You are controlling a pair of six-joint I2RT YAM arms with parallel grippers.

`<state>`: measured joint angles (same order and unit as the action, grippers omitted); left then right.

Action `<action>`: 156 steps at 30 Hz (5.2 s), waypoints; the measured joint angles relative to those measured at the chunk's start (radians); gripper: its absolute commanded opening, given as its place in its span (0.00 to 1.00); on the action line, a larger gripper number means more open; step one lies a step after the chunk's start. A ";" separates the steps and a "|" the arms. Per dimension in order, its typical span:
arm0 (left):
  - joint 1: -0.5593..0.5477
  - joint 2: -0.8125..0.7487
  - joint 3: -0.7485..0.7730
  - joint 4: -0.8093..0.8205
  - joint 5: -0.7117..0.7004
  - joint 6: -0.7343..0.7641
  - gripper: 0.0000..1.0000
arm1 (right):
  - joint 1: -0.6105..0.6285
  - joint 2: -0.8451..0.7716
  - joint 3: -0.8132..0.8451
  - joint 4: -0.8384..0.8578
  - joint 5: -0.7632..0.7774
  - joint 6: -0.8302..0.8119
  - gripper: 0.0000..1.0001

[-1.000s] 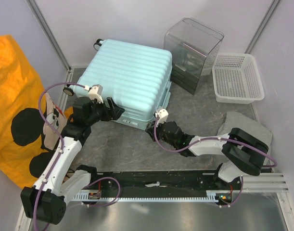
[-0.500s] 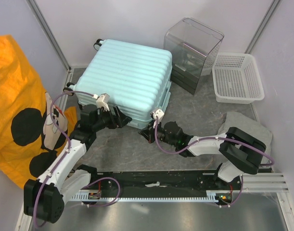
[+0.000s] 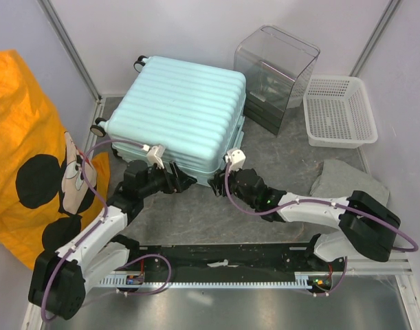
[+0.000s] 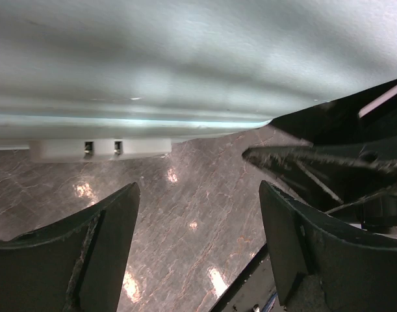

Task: Open, take out, and arrange the luggage
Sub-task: Unzip the luggage at the center of the board.

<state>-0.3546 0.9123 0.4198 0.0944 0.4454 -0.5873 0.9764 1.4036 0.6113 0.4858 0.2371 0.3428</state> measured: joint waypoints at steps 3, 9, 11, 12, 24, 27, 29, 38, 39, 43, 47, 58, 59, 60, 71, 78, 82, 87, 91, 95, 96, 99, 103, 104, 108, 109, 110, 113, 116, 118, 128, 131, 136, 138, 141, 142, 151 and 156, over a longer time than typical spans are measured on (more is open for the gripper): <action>-0.035 0.002 -0.001 0.021 -0.034 -0.013 0.86 | -0.025 -0.012 0.069 -0.107 0.076 -0.014 0.65; -0.053 -0.024 -0.001 0.035 -0.124 -0.042 0.88 | -0.029 0.006 0.103 -0.172 0.084 0.005 0.64; -0.053 -0.043 -0.001 0.035 -0.143 -0.043 0.88 | -0.029 0.019 0.107 -0.168 0.083 0.016 0.63; -0.054 -0.048 -0.001 0.035 -0.152 -0.043 0.88 | -0.029 0.021 0.109 -0.169 0.082 0.019 0.62; -0.053 -0.007 0.000 0.011 -0.154 -0.043 0.88 | 0.000 0.021 0.109 -0.166 0.114 0.020 0.50; -0.053 -0.007 0.000 0.011 -0.152 -0.043 0.88 | 0.010 0.021 0.109 -0.167 0.135 0.020 0.48; -0.053 -0.007 0.000 0.011 -0.149 -0.043 0.88 | 0.014 0.021 0.109 -0.167 0.140 0.019 0.46; -0.053 -0.008 0.000 0.012 -0.143 -0.042 0.88 | 0.050 0.011 0.082 -0.157 0.165 0.008 0.43; -0.053 -0.008 0.000 0.012 -0.142 -0.042 0.88 | 0.057 0.009 0.076 -0.157 0.165 0.009 0.43; -0.053 -0.011 0.000 0.012 -0.130 -0.042 0.88 | 0.069 0.005 0.060 -0.152 0.164 0.009 0.44; -0.053 -0.012 0.000 0.012 -0.129 -0.042 0.88 | 0.069 0.005 0.056 -0.139 0.169 0.003 0.44; -0.053 -0.042 -0.002 0.012 -0.129 -0.042 0.88 | 0.069 0.071 0.080 -0.124 0.206 -0.017 0.44; -0.053 -0.046 -0.002 0.012 -0.129 -0.042 0.88 | 0.069 0.071 0.080 -0.121 0.206 -0.017 0.44; -0.053 -0.049 -0.002 0.013 -0.129 -0.042 0.88 | 0.069 0.072 0.080 -0.117 0.206 -0.017 0.44; -0.053 -0.056 -0.010 0.012 -0.129 -0.042 0.87 | 0.071 0.107 0.101 -0.117 0.243 -0.016 0.35; -0.054 -0.062 -0.020 0.012 -0.129 -0.041 0.87 | 0.080 0.108 0.103 -0.122 0.250 -0.022 0.11; -0.053 -0.062 -0.026 0.013 -0.130 -0.041 0.87 | 0.081 0.111 0.106 -0.125 0.250 -0.031 0.00; -0.053 -0.062 -0.039 0.017 -0.132 -0.041 0.86 | 0.081 0.110 0.106 -0.125 0.239 -0.054 0.00; -0.053 -0.059 -0.064 0.047 -0.140 -0.041 0.82 | 0.076 0.104 0.098 -0.117 0.204 -0.084 0.00; -0.053 -0.035 -0.080 0.084 -0.149 -0.041 0.78 | 0.064 0.099 0.085 -0.092 0.148 -0.105 0.00; -0.053 -0.026 -0.084 0.100 -0.148 -0.041 0.78 | 0.062 0.099 0.084 -0.090 0.136 -0.108 0.00; -0.053 -0.010 -0.087 0.132 -0.143 -0.040 0.77 | 0.060 0.100 0.084 -0.082 0.103 -0.113 0.00; -0.053 -0.004 -0.094 0.183 -0.129 -0.028 0.69 | 0.072 0.114 0.084 -0.053 0.062 -0.113 0.00; -0.053 -0.004 -0.098 0.193 -0.127 -0.026 0.66 | 0.076 0.119 0.084 -0.044 0.055 -0.113 0.00; -0.053 0.004 -0.110 0.233 -0.122 -0.014 0.62 | 0.092 0.137 0.092 -0.023 0.036 -0.111 0.00; -0.053 0.008 -0.114 0.243 -0.122 -0.011 0.61 | 0.095 0.140 0.094 -0.022 0.036 -0.111 0.00; -0.053 0.012 -0.117 0.253 -0.121 -0.010 0.59 | 0.097 0.144 0.097 -0.021 0.037 -0.111 0.00; -0.053 0.035 -0.127 0.294 -0.112 -0.004 0.57 | 0.105 0.154 0.103 -0.014 0.035 -0.106 0.00; -0.052 0.065 -0.131 0.339 -0.095 -0.003 0.56 | 0.111 0.166 0.111 -0.007 0.037 -0.101 0.00; -0.051 0.090 -0.132 0.369 -0.082 -0.003 0.55 | 0.117 0.171 0.114 0.004 0.036 -0.098 0.00; -0.050 0.173 -0.132 0.486 -0.042 -0.012 0.56 | 0.124 0.231 0.162 0.023 0.082 -0.071 0.00; -0.053 0.131 -0.134 0.438 -0.057 -0.013 0.60 | 0.132 0.232 0.164 0.022 0.095 -0.068 0.31; -0.057 -0.061 -0.137 0.290 -0.163 -0.005 0.64 | 0.170 0.216 0.161 0.029 0.066 -0.071 0.71; -0.057 -0.155 -0.137 0.217 -0.224 0.006 0.64 | 0.187 0.166 0.122 0.036 0.070 -0.086 0.72; -0.057 -0.272 -0.137 0.146 -0.279 0.035 0.63 | 0.187 0.032 0.032 0.016 0.119 -0.113 0.68; -0.058 -0.295 -0.138 0.137 -0.284 0.044 0.62 | 0.180 -0.007 0.019 0.001 0.142 -0.122 0.66; -0.198 -0.102 -0.134 0.137 -0.279 0.135 0.61 | -0.115 -0.108 0.041 -0.106 0.127 -0.066 0.56; -0.237 -0.050 -0.109 0.140 -0.286 0.170 0.61 | -0.196 -0.108 0.026 -0.072 0.063 -0.005 0.56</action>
<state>-0.5911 0.8623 0.3111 0.2340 0.1589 -0.4171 0.7807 1.2953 0.6369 0.4137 0.3004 0.3374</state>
